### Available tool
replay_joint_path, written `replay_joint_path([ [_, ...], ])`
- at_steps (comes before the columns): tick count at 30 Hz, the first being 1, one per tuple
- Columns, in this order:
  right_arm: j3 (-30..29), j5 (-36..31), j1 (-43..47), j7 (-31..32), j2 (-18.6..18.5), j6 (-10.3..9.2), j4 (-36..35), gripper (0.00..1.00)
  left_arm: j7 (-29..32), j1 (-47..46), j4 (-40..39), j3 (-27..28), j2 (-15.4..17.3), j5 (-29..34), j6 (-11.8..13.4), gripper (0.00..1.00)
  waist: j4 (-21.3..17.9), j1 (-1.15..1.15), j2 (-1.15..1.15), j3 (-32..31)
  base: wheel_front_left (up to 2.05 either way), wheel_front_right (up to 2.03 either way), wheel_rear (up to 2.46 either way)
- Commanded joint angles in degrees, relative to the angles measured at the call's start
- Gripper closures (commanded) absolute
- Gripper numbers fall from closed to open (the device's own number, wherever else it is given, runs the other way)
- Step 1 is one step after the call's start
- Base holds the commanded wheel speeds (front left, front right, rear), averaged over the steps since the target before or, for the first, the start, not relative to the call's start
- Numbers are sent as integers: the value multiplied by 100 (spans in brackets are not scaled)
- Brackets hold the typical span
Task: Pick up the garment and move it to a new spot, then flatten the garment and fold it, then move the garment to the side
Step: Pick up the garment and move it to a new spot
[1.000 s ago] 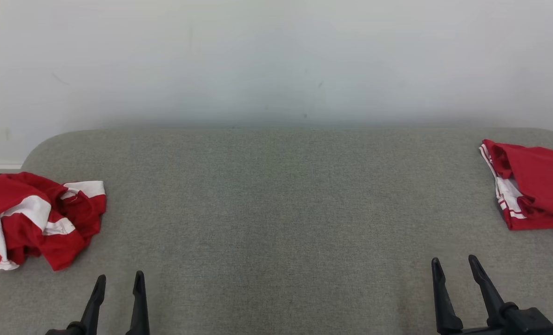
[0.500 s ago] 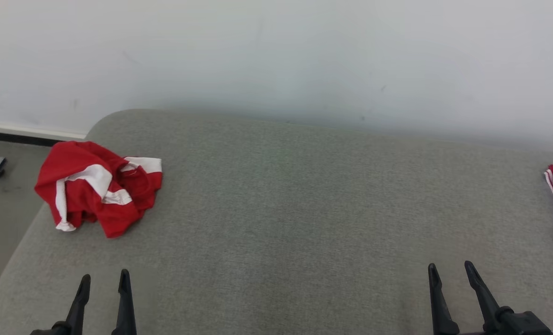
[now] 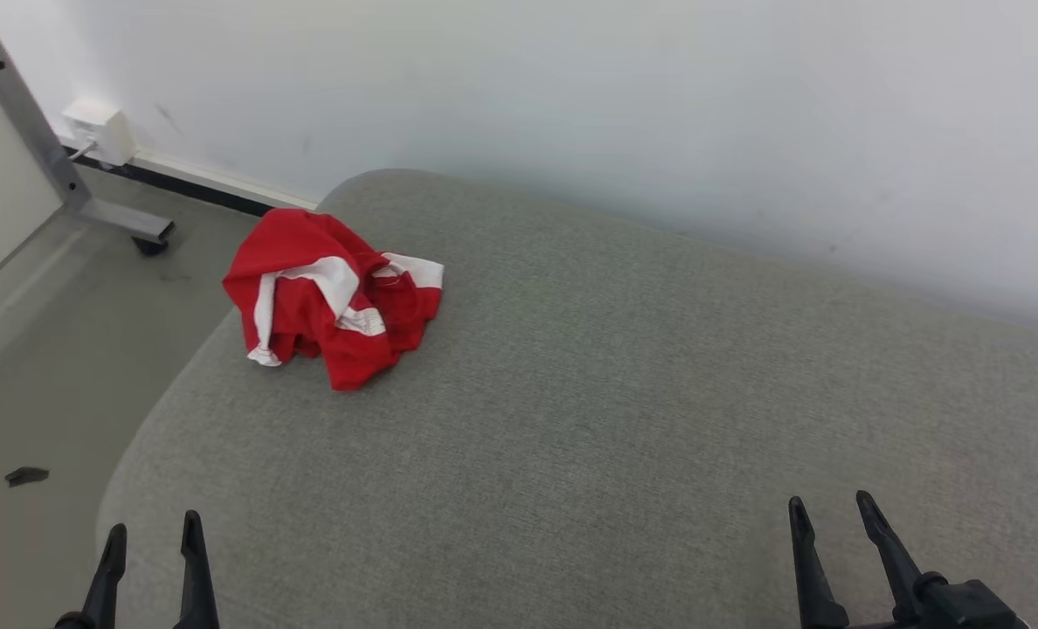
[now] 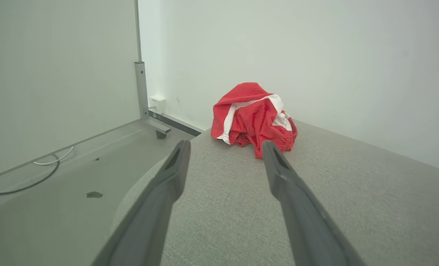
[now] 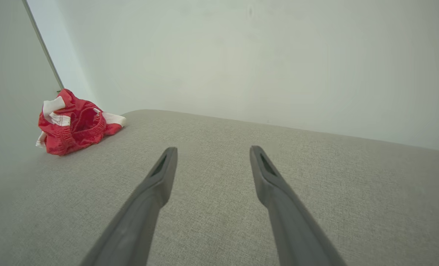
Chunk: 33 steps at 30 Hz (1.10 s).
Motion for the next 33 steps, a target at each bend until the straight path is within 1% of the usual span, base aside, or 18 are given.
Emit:
replay_joint_path([
  [1, 12, -5, -42, 15, 12, -17, 17, 0, -3, 90, -25, 24, 29, -28, 32, 0, 295, 0, 0, 8, 0, 0, 0],
  [8, 22, -22, -49, 34, -12, -17, 10, 0, -1, 120, -45, 86, 61, -82, 95, 0, 517, 0, 0, 9, 0, 0, 0],
  [20, 78, 35, -39, 77, -81, -17, -6, 0, -7, 202, -60, 120, 18, -140, 166, 0, 510, 0, 0, 30, 0, 0, 0],
  [24, 69, 5, -103, 114, -101, -16, -58, 0, -8, 73, -22, 159, 26, -178, 185, 0, 405, 0, 0, 113, 0, 0, 0],
  [27, 20, -58, -174, 160, -137, -16, -140, 0, -10, -170, 14, 171, 69, -213, 131, 0, 273, 0, 0, 257, 0, 0, 0],
  [33, -141, -112, -392, 296, -346, -17, -365, 0, -11, -1014, 63, 274, 236, -341, 41, 0, -162, 0, 0, 781, 0, 0, 0],
])
